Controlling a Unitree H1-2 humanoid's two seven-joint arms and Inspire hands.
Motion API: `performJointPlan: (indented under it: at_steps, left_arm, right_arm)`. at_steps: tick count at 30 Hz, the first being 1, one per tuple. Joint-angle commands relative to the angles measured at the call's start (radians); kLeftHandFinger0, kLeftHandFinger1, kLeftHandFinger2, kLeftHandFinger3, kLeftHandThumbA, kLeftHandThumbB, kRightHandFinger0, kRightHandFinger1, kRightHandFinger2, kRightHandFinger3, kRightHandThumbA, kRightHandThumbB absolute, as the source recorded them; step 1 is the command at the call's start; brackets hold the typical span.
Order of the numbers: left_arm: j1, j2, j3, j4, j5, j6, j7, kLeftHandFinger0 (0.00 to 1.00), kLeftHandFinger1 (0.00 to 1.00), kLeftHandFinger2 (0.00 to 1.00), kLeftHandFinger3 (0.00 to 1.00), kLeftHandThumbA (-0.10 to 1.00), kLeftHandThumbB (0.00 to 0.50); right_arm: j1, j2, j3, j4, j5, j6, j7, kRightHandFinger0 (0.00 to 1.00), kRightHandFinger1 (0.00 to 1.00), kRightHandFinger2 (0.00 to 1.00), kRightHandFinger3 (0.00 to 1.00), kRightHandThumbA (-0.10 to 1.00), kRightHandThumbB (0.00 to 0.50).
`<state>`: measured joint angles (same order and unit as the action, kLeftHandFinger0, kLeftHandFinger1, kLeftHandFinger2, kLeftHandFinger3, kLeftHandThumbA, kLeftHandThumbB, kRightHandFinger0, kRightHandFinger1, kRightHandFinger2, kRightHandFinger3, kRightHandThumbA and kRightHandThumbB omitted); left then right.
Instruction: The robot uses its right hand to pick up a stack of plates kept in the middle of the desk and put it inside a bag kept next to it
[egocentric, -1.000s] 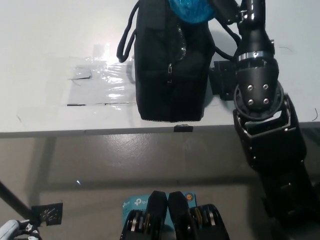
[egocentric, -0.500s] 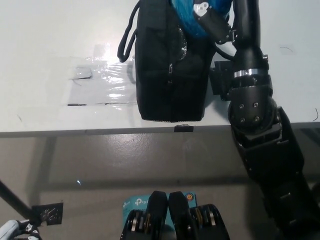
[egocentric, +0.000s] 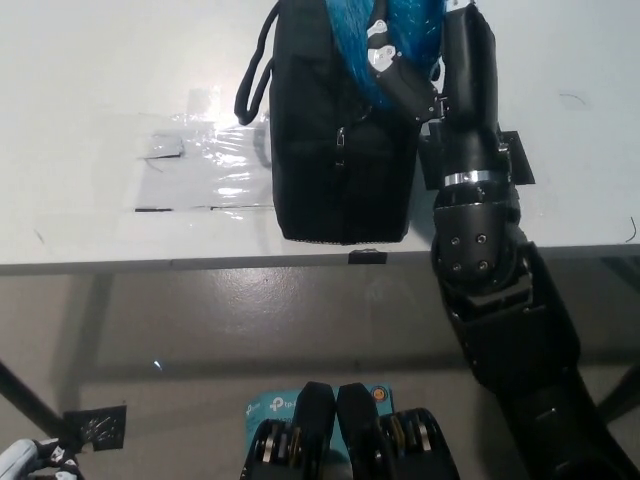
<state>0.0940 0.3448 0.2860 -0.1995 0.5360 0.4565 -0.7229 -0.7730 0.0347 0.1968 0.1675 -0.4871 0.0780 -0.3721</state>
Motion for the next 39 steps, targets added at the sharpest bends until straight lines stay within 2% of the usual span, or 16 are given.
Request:
performJointPlan:
  at_steps: [1, 7, 10, 11, 16, 17, 19, 22, 25, 27, 32, 33, 34, 36, 38, 39]
  left_arm:
    - [-0.005, 0.003, 0.012, -0.021, 0.016, 0.014, -0.006, 0.95, 0.93, 1.0, 0.96, 0.04, 0.0]
    - [-0.005, 0.003, 0.007, -0.024, 0.023, 0.014, -0.01, 0.98, 0.95, 1.0, 0.98, 0.06, 0.0]
    - [-0.008, -0.001, 0.007, -0.021, 0.033, 0.014, -0.013, 0.99, 0.95, 1.0, 0.99, 0.07, 0.0]
    - [-0.009, -0.005, 0.011, -0.019, 0.034, 0.014, -0.014, 0.99, 0.95, 1.0, 0.99, 0.07, 0.0]
    - [-0.005, -0.013, 0.012, -0.021, 0.041, 0.014, -0.02, 1.0, 0.96, 1.0, 1.0, 0.06, 0.0]
    - [-0.006, -0.015, 0.014, -0.021, 0.048, 0.014, -0.025, 0.98, 0.95, 1.0, 1.0, 0.05, 0.0]
    - [-0.005, -0.02, 0.014, -0.023, 0.049, 0.014, -0.025, 0.98, 0.96, 1.0, 1.0, 0.02, 0.0]
    - [-0.004, -0.023, 0.02, -0.022, 0.054, 0.014, -0.033, 1.0, 0.97, 1.0, 1.0, 0.01, 0.0]
    - [0.0, -0.018, 0.016, -0.019, 0.053, 0.014, -0.031, 0.99, 0.96, 1.0, 1.0, 0.03, 0.0]
    - [-0.002, -0.021, 0.021, -0.023, 0.062, 0.014, -0.043, 0.93, 0.94, 0.99, 1.0, 0.04, 0.001]
    - [-0.006, -0.025, 0.029, -0.021, 0.071, 0.014, -0.058, 0.94, 0.95, 1.0, 1.0, 0.01, 0.0]
    - [-0.008, -0.028, 0.033, -0.017, 0.081, 0.014, -0.06, 0.96, 0.96, 1.0, 1.0, 0.02, 0.0]
    - [-0.008, -0.028, 0.033, -0.017, 0.081, 0.014, -0.06, 0.95, 0.95, 1.0, 1.0, 0.02, 0.0]
    - [-0.009, -0.027, 0.034, -0.018, 0.082, 0.014, -0.068, 0.95, 0.96, 1.0, 1.0, 0.02, 0.0]
    - [-0.002, -0.026, 0.041, -0.017, 0.068, 0.014, -0.068, 0.94, 0.95, 1.0, 1.0, 0.02, 0.0]
    - [-0.002, -0.026, 0.041, -0.017, 0.069, 0.014, -0.069, 0.93, 0.95, 1.0, 1.0, 0.03, 0.0]
  right_arm:
    - [-0.033, 0.016, -0.016, 0.017, -0.033, -0.087, -0.074, 0.0, 0.0, 0.0, 0.0, -0.1, 0.199]
    - [-0.069, 0.008, -0.028, 0.115, -0.057, -0.072, -0.123, 0.0, 0.0, 0.03, 0.03, -0.1, 0.203]
    - [-0.106, 0.015, -0.046, 0.175, -0.049, -0.032, -0.131, 0.0, 0.0, 0.21, 0.11, -0.1, 0.132]
    - [-0.121, 0.019, -0.055, 0.201, -0.04, -0.031, -0.136, 0.0, 0.0, 0.16, 0.07, -0.1, 0.112]
    - [-0.203, 0.028, -0.064, 0.375, -0.044, -0.004, -0.163, 0.0, 0.0, 0.17, 0.13, -0.1, 0.046]
    - [-0.234, 0.029, -0.057, 0.431, -0.042, 0.005, -0.151, 0.0, 0.0, 0.19, 0.25, -0.1, 0.044]
    - [-0.266, 0.021, -0.04, 0.484, -0.053, 0.012, -0.136, 0.0, 0.0, 0.18, 0.2, -0.1, 0.014]
    - [-0.293, 0.017, -0.022, 0.513, -0.052, 0.03, -0.103, 0.0, 0.0, 0.16, 0.16, -0.1, 0.034]
    - [-0.318, 0.018, -0.008, 0.542, -0.052, 0.077, -0.072, 0.0, 0.0, 0.18, 0.13, -0.1, 0.018]
    - [-0.344, 0.018, 0.001, 0.548, -0.039, 0.138, -0.003, 0.0, 0.0, 0.2, 0.09, -0.1, 0.009]
    - [-0.32, 0.018, 0.018, 0.453, -0.038, 0.238, 0.071, 0.0, 0.0, 0.21, 0.17, -0.1, 0.034]
    - [-0.311, 0.016, 0.025, 0.428, -0.04, 0.273, 0.095, 0.0, 0.0, 0.15, 0.17, -0.1, 0.148]
    - [-0.307, 0.015, 0.031, 0.408, -0.046, 0.312, 0.116, 0.0, 0.0, 0.11, 0.15, -0.1, 0.219]
    - [-0.299, 0.012, 0.039, 0.379, -0.045, 0.355, 0.149, 0.0, 0.0, 0.06, 0.14, -0.1, 0.271]
    - [-0.269, 0.024, 0.006, 0.317, -0.159, 0.392, 0.287, 0.0, 0.0, 0.1, 0.26, -0.1, 0.275]
    - [-0.263, 0.026, -0.006, 0.298, -0.196, 0.392, 0.328, 0.0, 0.04, 0.18, 0.56, -0.1, 0.212]
